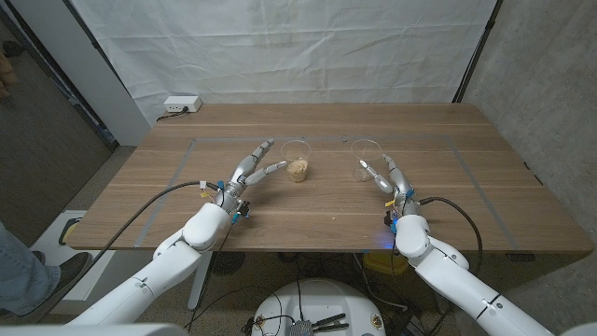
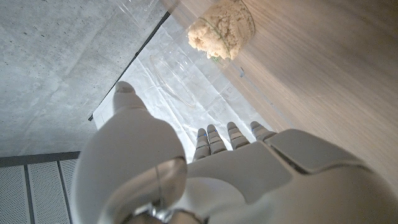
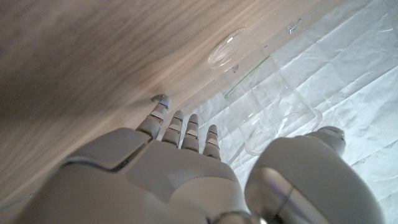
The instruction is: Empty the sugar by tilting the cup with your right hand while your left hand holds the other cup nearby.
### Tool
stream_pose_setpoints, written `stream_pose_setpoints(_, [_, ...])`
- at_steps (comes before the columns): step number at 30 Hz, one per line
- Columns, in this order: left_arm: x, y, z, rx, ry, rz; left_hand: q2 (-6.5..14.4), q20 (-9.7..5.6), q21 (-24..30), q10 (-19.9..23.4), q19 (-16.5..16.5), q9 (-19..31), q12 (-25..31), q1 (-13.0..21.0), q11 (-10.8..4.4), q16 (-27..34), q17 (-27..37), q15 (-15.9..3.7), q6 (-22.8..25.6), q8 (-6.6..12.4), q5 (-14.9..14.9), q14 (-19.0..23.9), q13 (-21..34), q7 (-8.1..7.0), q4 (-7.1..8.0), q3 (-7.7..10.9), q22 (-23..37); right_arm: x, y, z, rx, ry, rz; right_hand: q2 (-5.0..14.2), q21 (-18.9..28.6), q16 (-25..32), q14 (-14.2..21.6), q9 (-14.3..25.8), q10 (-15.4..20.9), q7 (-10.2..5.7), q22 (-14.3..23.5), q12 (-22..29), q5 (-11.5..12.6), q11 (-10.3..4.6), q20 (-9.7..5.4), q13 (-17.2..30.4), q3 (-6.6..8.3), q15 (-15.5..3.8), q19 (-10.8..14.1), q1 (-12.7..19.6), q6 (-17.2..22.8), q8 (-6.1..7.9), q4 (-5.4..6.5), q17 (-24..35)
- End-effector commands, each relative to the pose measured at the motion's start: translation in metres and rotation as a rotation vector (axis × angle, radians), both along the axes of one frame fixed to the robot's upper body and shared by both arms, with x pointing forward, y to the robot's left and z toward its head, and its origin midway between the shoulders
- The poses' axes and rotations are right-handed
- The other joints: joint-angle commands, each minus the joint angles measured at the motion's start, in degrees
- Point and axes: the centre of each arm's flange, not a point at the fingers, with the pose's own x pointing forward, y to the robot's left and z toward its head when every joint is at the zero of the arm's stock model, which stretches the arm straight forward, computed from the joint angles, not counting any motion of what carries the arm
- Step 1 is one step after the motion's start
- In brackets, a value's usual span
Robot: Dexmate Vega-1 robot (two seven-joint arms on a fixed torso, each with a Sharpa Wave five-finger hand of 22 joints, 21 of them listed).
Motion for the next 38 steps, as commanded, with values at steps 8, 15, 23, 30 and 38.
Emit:
stream_pose_setpoints(8, [-0.008,0.012,0.015,-0.026,-0.028,-0.025,0.84,-2.68,1.24,1.84,1.32,0.15,0.87,-0.6,0.48,0.55,0.26,-0.2,0.62,0.52,0.19,1.16,0.05,0.39,0.44,-0.64,0.35,-0.006,-0.014,0.027,0.103,-0.1,0.115,0.39,0.51,0.46,1.22,-0.07,2.38,0.08,0.1,1.01,0.72,0.33,-3.14,-0.04,-1.08,-0.81,1.2,-1.84,1.8,0.69,0.95,0.09])
stream_pose_setpoints(15, [-0.011,0.017,0.02,-0.047,-0.033,-0.039,1.61,-3.14,1.41,2.77,1.83,0.14,1.18,-2.09,0.91,0.77,0.36,-0.16,1.42,0.79,-0.01,1.85,0.03,0.69,1.48,-1.0,0.4,-0.006,-0.019,0.031,0.164,-0.117,0.182,0.92,0.63,0.52,1.75,-0.08,3.62,0.32,0.06,1.37,0.88,0.15,-3.54,-0.06,-1.3,-1.74,1.82,-2.44,3.01,0.99,1.43,0.08])
stream_pose_setpoints(23, [-0.016,0.024,0.021,-0.066,-0.044,-0.035,2.21,-3.11,1.39,3.16,1.87,0.13,1.27,-3.4,1.0,0.81,0.42,-0.22,2.18,1.01,-0.22,2.15,0.0,0.75,2.37,-1.34,0.44,-0.006,-0.022,0.034,0.204,-0.127,0.219,1.58,1.04,0.63,2.57,-0.11,4.83,0.47,0.06,1.64,1.0,-1.11,-4.34,-0.07,-1.68,-2.81,3.45,-3.59,3.92,1.06,2.22,0.09])
stream_pose_setpoints(30, [-0.021,0.032,0.025,-0.076,-0.055,-0.03,2.56,-2.86,1.11,3.31,1.19,0.11,1.27,-4.26,1.04,0.73,0.44,-0.18,2.59,1.1,-0.37,2.11,-0.02,0.83,2.95,-1.59,0.46,-0.007,-0.022,0.038,0.247,-0.143,0.26,2.2,1.06,0.82,3.33,-0.13,5.88,0.62,0.07,1.93,1.04,-0.9,-4.65,-0.07,-1.81,-3.32,3.83,-4.44,4.47,1.1,2.81,0.14])
stream_pose_setpoints(38, [-0.021,0.03,0.026,-0.069,-0.052,-0.045,2.83,-2.68,0.98,3.29,0.84,0.1,1.21,-4.92,1.05,0.64,0.44,-0.23,2.85,1.13,-0.52,1.98,-0.03,0.8,3.4,-1.8,0.46,-0.002,-0.018,0.034,0.264,-0.126,0.272,2.8,1.02,0.82,3.61,-0.14,6.32,0.64,0.07,2.0,1.1,-0.88,-4.88,-0.07,-1.78,-3.19,4.0,-4.78,4.98,1.17,3.14,0.14])
